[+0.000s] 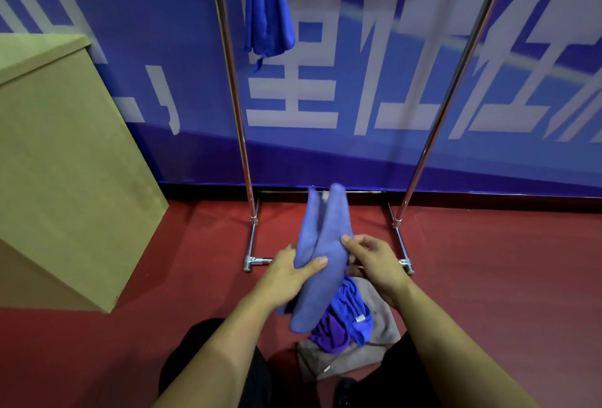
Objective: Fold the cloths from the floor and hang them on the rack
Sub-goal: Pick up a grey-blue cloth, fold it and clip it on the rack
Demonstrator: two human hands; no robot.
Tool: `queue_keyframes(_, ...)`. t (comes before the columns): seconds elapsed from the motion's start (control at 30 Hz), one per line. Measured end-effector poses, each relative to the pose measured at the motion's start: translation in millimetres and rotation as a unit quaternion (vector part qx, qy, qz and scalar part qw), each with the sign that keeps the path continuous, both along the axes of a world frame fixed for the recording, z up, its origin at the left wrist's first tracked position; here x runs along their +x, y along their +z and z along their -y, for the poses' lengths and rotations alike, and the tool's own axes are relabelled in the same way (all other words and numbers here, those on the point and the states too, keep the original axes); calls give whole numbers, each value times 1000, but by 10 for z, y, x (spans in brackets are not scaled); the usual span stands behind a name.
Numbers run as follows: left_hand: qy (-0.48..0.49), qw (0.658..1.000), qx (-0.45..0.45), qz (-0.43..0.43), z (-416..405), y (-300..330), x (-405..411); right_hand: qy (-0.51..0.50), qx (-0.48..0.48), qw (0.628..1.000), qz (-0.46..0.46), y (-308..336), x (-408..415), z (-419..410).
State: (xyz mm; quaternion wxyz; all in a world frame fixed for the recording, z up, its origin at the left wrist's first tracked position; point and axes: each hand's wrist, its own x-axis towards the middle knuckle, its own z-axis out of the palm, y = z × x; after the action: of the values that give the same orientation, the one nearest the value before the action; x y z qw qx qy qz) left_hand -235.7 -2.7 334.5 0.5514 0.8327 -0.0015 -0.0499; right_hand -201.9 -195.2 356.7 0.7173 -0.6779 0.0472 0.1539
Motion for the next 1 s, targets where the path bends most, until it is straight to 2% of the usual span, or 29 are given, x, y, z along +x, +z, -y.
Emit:
queue_keyframes(0.1,13,999,-25,21,33,55,-29,-19,22,1000,-8,-3,-10,-22)
queue_keyframes(0.2,41,999,-18,16,28,53,-49,6,11,999,40,-14,-13,2)
queue_keyframes(0.3,53,997,-26,49,-3,68,-51,48,-62,991,109,-52,13,18)
queue_keyframes(0.47,6,998,7,67,-30,-13,11,83,-160,972,149,-124,8,8)
queue_keyframes(0.6,20,996,22,84,-37,-73,27,84,-248,950,173,-152,17,-7)
queue_keyframes(0.7,31,996,-3,89,-34,-68,37,86,-260,946,173,-145,1,-10)
queue_keyframes(0.87,51,994,-52,85,-74,-21,67,161,-257,936,180,-134,-46,-10)
queue_keyframes(1.0,88,994,-31,56,-63,-49,64,159,-274,922,224,-149,-48,-30)
